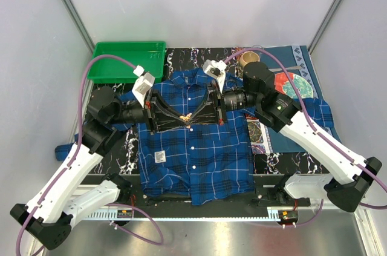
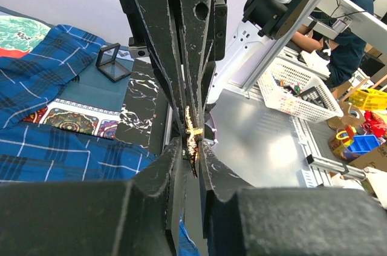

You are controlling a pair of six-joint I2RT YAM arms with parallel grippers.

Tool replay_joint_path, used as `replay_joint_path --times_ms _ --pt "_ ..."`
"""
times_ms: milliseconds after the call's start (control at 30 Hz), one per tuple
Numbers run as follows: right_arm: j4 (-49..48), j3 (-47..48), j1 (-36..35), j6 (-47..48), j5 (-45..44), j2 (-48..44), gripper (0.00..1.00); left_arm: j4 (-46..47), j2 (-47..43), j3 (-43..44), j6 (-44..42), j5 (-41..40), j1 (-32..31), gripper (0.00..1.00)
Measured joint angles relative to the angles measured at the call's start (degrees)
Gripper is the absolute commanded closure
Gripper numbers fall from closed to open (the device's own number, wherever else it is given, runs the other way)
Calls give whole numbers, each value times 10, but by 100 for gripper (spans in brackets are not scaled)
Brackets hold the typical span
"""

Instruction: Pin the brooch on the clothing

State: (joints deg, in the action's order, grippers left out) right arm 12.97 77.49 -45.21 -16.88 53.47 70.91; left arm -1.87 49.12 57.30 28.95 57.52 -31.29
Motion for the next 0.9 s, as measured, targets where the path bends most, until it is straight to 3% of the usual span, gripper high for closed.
replay_joint_path --times_ms 67,267,400,433,633,800,900 --pt "-2 0 0 -5 1 1 100 -1 0 0 -1 0 1 99" --pt "-10 2 0 -9 1 3 100 -3 -4 -1 -9 -3 3 100" --pt "-6 7 0 -10 2 7 39 -10 -5 -1 -16 -6 9 100" --pt "-6 10 -1 -13 2 9 32 -11 -6 -1 -16 -7 16 100" --pt "0 37 9 0 -30 28 21 5 12 -9 -2 21 101 100" --pt "0 68 90 -10 -29 71 11 46 70 -16 20 49 212 100" --pt "4 79 132 1 -29 109 11 68 132 -16 30 54 256 100"
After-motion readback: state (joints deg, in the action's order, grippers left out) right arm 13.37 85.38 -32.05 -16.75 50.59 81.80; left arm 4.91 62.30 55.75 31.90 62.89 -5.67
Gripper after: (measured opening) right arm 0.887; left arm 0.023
